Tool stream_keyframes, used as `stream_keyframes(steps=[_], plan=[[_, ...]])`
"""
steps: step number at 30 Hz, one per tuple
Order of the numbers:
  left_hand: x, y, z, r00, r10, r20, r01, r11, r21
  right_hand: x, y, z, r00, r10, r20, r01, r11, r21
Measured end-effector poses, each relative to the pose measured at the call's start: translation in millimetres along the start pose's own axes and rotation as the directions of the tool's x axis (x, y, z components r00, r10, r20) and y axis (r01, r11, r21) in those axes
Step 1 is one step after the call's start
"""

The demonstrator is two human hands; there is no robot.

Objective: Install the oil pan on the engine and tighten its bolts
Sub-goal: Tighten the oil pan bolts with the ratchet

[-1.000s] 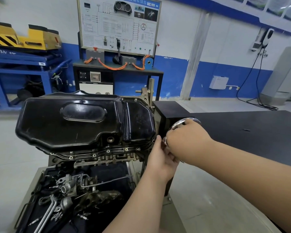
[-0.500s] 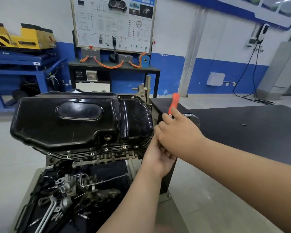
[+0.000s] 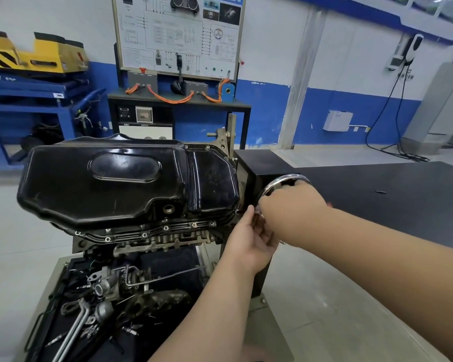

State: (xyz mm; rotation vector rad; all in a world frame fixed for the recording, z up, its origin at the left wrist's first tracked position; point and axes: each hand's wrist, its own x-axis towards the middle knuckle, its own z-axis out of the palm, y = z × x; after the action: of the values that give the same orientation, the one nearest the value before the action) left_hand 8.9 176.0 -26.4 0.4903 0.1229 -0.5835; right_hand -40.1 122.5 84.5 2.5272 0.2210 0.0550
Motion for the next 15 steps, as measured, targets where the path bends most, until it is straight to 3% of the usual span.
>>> stream_keyframes(steps=[2, 4, 7, 9, 13, 15], plan=[[-1.4, 1.2, 5.2, 1.0, 0.005, 0.005, -0.005, 1.0, 0.007, -0.4, 1.0, 2.2, 0.991, -0.076, -0.115, 0.05, 0.975, -0.216], [-3.0, 1.6, 6.7, 1.0, 0.01, 0.021, -0.01, 1.0, 0.006, -0.4, -2.6, 2.7, 0.973, -0.13, -0.192, 0.082, 0.967, -0.241], [-5.7, 4.8, 2.5, 0.999, 0.034, -0.005, -0.034, 0.999, -0.027, 0.6, -2.4, 0.4, 0.987, -0.069, -0.145, 0.077, 0.996, 0.054], [-7.3, 6.9, 2.8, 1.0, 0.017, 0.005, -0.017, 1.0, -0.022, -0.5, -5.0, -0.9, 1.0, 0.003, 0.013, -0.006, 0.971, 0.241], [-6.4, 8.0, 1.3, 0.999, 0.035, -0.017, -0.034, 0.997, 0.075, 2.9, -15.3, 2.2, 0.995, 0.075, 0.059, -0.089, 0.95, 0.3], [-12.6, 8.5, 1.8, 1.0, -0.02, 0.008, 0.02, 0.999, 0.041, 3.9, -15.4, -0.4, 0.983, 0.145, 0.115, -0.177, 0.92, 0.35]])
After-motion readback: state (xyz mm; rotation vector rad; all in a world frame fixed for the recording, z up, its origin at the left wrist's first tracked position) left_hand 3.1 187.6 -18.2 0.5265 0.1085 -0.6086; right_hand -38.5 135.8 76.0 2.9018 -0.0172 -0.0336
